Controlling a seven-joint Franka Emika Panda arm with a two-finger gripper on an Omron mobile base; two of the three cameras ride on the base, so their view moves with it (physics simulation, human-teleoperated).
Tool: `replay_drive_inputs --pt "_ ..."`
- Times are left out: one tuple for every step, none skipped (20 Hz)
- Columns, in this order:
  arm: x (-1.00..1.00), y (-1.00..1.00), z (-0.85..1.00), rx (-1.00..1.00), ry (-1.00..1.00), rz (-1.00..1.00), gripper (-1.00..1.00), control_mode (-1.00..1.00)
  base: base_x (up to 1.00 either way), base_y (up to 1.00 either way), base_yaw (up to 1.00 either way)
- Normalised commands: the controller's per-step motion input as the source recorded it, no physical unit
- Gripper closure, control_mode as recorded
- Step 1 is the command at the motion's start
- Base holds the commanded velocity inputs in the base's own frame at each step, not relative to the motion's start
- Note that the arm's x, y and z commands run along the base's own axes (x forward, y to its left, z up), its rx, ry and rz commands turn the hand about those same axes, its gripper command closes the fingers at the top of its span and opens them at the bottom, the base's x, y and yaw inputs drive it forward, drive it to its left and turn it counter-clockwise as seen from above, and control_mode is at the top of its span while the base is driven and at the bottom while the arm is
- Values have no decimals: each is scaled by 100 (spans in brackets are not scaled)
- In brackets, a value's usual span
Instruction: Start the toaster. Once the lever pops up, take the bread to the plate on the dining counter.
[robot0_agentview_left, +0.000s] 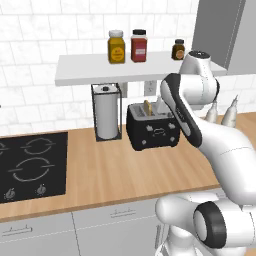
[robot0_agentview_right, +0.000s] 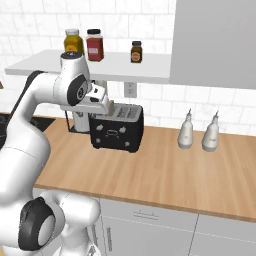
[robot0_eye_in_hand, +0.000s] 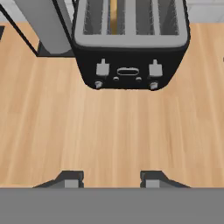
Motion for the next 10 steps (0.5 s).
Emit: replay_drive_inputs --pt "-14 0 0 0 0 0 -100 -100 0 0 0" --pt "-6 0 0 0 0 0 -100 -100 0 0 0" --pt "-3 0 0 0 0 0 -100 -100 0 0 0" --pt "-5 0 0 0 0 0 -100 -100 0 0 0" --pt "0 0 -9 0 0 0 -100 -100 0 0 0" --pt "0 0 -17 0 0 0 -100 -100 0 0 0" --pt "10 0 -16 0 -6 0 -100 -100 0 0 0" --pt "26 1 -21 0 -6 0 -100 -100 0 0 0" --pt "34 5 -27 0 -7 0 -100 -100 0 0 0" --pt "44 7 -25 0 -9 0 -100 -100 0 0 0"
